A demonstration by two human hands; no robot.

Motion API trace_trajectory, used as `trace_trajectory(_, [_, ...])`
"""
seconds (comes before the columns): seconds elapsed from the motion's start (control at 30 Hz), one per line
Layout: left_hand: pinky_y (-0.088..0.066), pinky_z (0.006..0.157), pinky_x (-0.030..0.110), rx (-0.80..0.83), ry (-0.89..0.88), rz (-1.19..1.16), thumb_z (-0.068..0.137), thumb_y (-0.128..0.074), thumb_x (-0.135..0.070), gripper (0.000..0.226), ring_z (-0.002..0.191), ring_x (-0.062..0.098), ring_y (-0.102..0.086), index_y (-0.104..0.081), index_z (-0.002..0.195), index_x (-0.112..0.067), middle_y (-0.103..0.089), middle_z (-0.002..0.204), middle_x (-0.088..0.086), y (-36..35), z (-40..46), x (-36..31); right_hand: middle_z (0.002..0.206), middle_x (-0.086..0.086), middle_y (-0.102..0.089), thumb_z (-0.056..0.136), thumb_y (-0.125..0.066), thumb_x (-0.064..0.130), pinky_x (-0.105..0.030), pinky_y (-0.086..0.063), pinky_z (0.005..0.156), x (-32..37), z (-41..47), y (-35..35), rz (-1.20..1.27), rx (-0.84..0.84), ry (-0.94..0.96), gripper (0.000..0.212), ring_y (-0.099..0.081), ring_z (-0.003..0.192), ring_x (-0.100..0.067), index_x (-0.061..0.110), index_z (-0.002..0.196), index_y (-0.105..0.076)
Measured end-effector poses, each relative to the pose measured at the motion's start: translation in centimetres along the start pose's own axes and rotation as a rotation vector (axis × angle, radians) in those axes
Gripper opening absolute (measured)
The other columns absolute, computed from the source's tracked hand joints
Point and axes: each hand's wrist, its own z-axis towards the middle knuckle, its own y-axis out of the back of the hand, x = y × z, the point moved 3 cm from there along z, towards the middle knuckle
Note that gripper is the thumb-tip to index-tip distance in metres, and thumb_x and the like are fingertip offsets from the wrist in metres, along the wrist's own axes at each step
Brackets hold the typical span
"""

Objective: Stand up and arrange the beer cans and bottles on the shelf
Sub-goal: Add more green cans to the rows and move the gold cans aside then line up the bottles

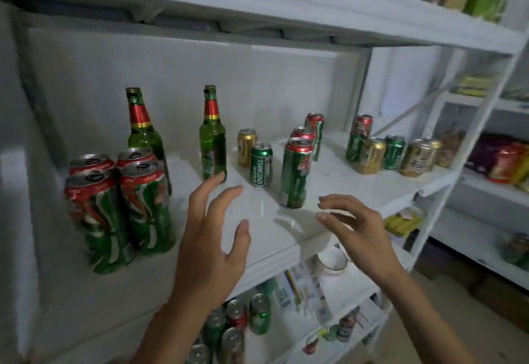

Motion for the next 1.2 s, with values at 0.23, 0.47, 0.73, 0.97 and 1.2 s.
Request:
trace_trajectory(0.23, [-0.020, 0.116, 0.004, 0.116, -0.001, -0.207, 0.095, -0.073, -0.008, 0.051, 0.144, -0.004, -0.035, -0.057, 0.139, -0.027, -0.041, 0.156, 0.000, -9.0, 4.8, -4.7, 0.124, 0.020, -0.068, 0.089, -0.077, 0.034, -0.042, -0.053, 0.103, 0.1, -1.1, 11.9, -0.136, -0.148, -0.022, 0.022, -0.063, 0.120, -0.003, 0.031, 0.112, -0.074])
trace_trajectory(0.47, [-0.028, 0.120, 0.018, 0.001, 0.004, -0.185, 0.091, -0.066, -0.017, 0.048, 0.139, 0.014, -0.043, -0.060, 0.138, -0.009, -0.048, 0.146, 0.013, -14.8, 8.9, -6.5, 0.121, 0.012, -0.070, 0.090, -0.078, 0.031, -0.037, -0.052, 0.104, -1.6, -1.1, 20.7, -0.212, -0.187, -0.023, 0.020, -0.065, 0.116, -0.010, 0.028, 0.109, -0.075])
trace_trajectory(0.73, [-0.027, 0.118, 0.012, -0.019, 0.094, -0.071, 0.095, -0.075, -0.017, 0.048, 0.141, 0.012, -0.041, -0.057, 0.139, -0.014, -0.048, 0.147, 0.010, -17.6, 10.2, -4.0, 0.122, 0.017, -0.069, 0.084, -0.076, 0.040, -0.036, -0.051, 0.105, -6.5, 5.0, 19.3, -0.056, -0.080, -0.015, 0.026, -0.063, 0.120, -0.005, 0.032, 0.109, -0.074])
trace_trajectory(0.97, [-0.031, 0.116, 0.011, -0.126, 0.163, -0.004, 0.088, -0.080, -0.016, 0.067, 0.139, -0.012, -0.035, -0.047, 0.142, -0.041, -0.041, 0.147, -0.019, -19.4, 11.5, -0.9, 0.126, 0.020, -0.067, 0.086, -0.079, 0.036, -0.039, -0.051, 0.106, -9.0, 14.8, 13.1, 0.057, 0.121, 0.077, 0.031, -0.061, 0.122, -0.004, 0.034, 0.117, -0.072])
trace_trajectory(1.2, [-0.038, 0.107, 0.015, -0.177, 0.279, 0.034, 0.077, -0.071, -0.055, 0.077, 0.133, 0.001, -0.046, -0.044, 0.147, -0.038, -0.039, 0.146, -0.019, -21.2, 12.5, 0.9, 0.122, 0.020, -0.064, 0.085, -0.081, 0.036, -0.035, -0.052, 0.104, -10.6, 22.0, 9.4, 0.094, 0.275, 0.145, 0.040, -0.061, 0.118, -0.004, 0.030, 0.123, -0.070])
